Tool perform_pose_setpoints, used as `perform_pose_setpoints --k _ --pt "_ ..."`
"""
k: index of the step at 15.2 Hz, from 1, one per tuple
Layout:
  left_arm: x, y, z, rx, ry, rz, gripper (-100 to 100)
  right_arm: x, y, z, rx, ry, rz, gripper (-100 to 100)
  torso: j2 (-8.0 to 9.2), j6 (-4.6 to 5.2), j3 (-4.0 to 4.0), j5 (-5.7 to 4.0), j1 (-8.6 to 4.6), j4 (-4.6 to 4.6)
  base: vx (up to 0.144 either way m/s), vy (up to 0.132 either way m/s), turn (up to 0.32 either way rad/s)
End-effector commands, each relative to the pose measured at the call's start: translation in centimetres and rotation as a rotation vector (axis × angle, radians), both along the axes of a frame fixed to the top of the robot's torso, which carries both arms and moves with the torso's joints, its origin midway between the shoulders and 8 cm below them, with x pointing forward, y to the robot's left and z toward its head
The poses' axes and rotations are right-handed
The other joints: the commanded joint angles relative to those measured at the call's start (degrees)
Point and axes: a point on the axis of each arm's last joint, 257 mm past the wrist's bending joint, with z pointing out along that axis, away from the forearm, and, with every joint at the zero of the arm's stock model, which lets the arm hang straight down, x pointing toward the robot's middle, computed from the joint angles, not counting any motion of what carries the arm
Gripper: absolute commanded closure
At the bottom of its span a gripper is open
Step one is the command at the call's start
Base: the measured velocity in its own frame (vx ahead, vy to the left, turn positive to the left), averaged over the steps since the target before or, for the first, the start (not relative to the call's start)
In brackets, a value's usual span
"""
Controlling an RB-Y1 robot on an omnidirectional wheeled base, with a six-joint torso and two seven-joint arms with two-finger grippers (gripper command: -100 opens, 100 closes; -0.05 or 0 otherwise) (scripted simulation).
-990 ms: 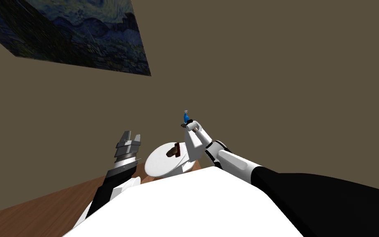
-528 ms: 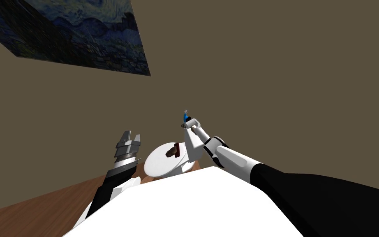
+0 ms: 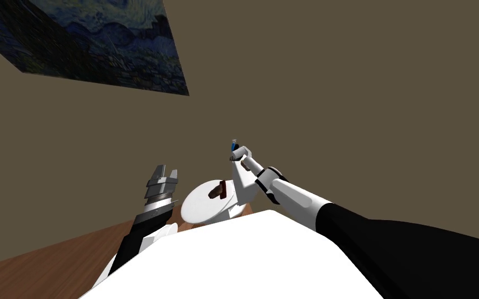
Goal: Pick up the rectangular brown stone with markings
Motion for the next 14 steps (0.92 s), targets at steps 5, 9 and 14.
perform_pose_setpoints --k 5,9,14 --pt "0.0 0.0 0.0 0.0 0.0 0.0 0 -0.9 -1.2 0.6 -0.129 0.091 0.029 -100 -0.01 -0.01 0.0 0.0 -0.02 0.01 0.006 -0.032 0.018" --pt "0.0 0.0 0.0 0.0 0.0 0.0 0 -1.8 -2.1 0.7 -0.191 0.148 0.037 -100 0.02 -0.01 0.01 0.0 -0.03 0.01 0.002 -0.029 0.018" --pt "0.0 0.0 0.0 0.0 0.0 0.0 0 -3.1 -3.4 1.4 -0.285 0.237 0.054 -100 0.02 -0.01 0.01 0.0 -0.02 0.01 0.001 -0.03 0.019"
